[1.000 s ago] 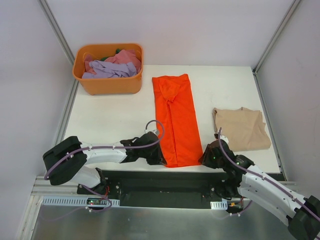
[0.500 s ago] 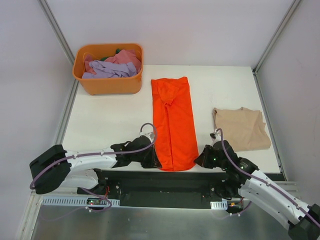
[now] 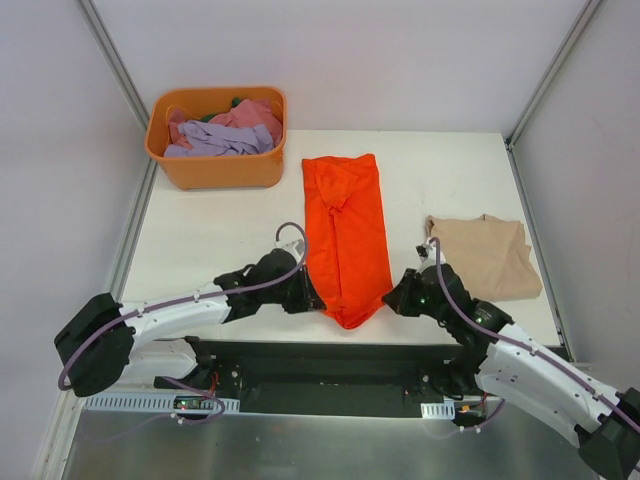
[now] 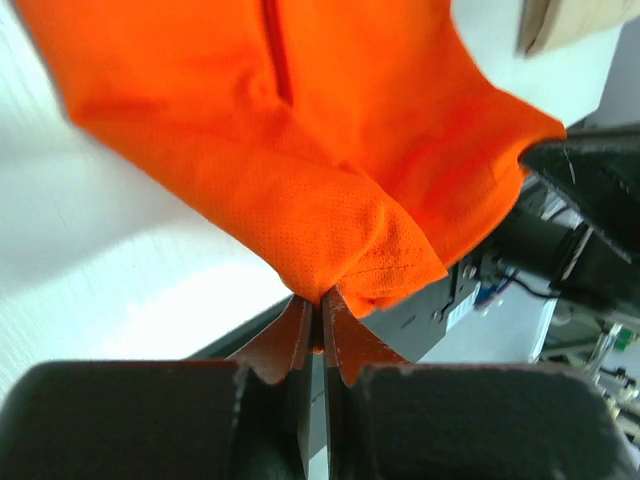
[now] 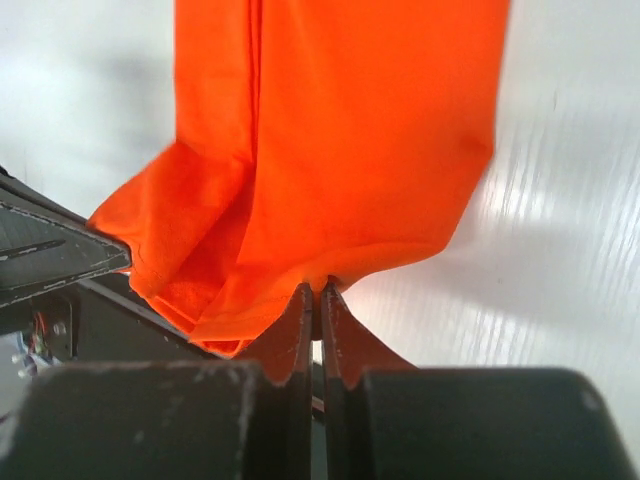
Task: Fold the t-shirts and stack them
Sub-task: Fold the folded rectangular tshirt in 1/3 of the way
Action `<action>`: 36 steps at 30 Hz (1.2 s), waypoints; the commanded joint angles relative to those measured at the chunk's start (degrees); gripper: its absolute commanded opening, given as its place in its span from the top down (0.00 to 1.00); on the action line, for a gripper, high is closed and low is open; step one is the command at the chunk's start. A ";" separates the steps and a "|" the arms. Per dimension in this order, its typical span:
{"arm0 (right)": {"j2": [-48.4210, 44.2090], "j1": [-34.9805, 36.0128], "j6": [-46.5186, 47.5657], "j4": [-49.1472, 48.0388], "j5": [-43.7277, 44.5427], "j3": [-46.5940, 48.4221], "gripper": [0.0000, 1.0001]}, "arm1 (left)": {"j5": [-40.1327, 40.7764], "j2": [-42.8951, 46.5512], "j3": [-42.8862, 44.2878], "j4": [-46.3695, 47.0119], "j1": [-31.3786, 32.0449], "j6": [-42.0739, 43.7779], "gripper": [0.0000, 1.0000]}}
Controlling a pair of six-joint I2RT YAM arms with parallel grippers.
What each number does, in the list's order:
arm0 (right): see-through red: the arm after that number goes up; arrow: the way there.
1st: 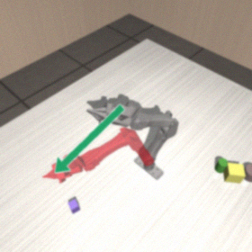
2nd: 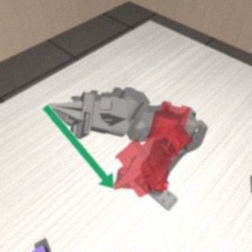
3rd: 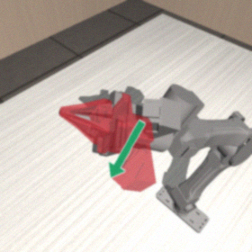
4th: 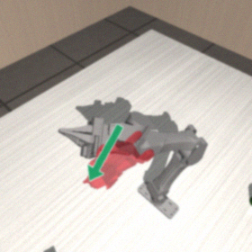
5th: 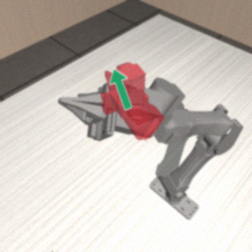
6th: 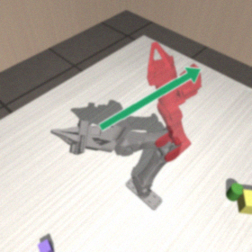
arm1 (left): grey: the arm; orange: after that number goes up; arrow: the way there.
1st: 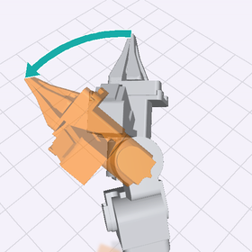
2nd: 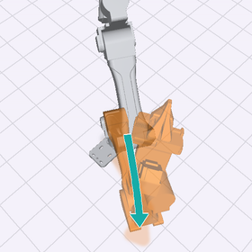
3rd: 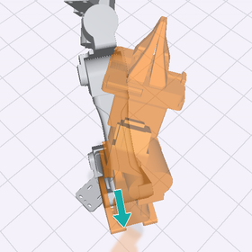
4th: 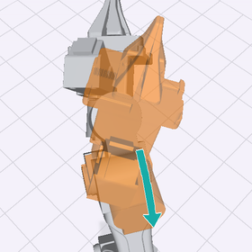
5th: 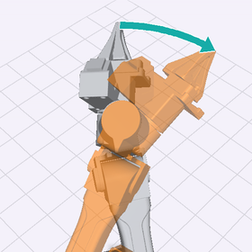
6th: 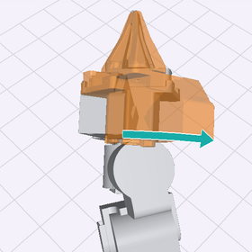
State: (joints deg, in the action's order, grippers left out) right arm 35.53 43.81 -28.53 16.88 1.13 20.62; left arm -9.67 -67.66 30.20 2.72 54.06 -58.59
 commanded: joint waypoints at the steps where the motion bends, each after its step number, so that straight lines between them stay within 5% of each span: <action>1: 4.10 0.05 4.71 -5.10 7.30 7.40 1.00 | -1.75 -0.98 4.69 -0.61 -4.92 5.76 1.00; 19: 32.57 -7.68 15.96 -20.39 12.06 28.76 1.00 | -9.58 -19.78 28.59 -7.64 -22.85 16.66 1.00; 36: 52.97 -14.72 17.99 -24.09 9.07 39.93 0.99 | -10.64 -36.57 43.63 -10.81 -29.45 21.50 1.00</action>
State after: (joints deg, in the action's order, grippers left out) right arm 85.73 30.02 -11.66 -4.21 10.92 56.86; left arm -19.57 -102.24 70.76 -6.72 25.21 -39.35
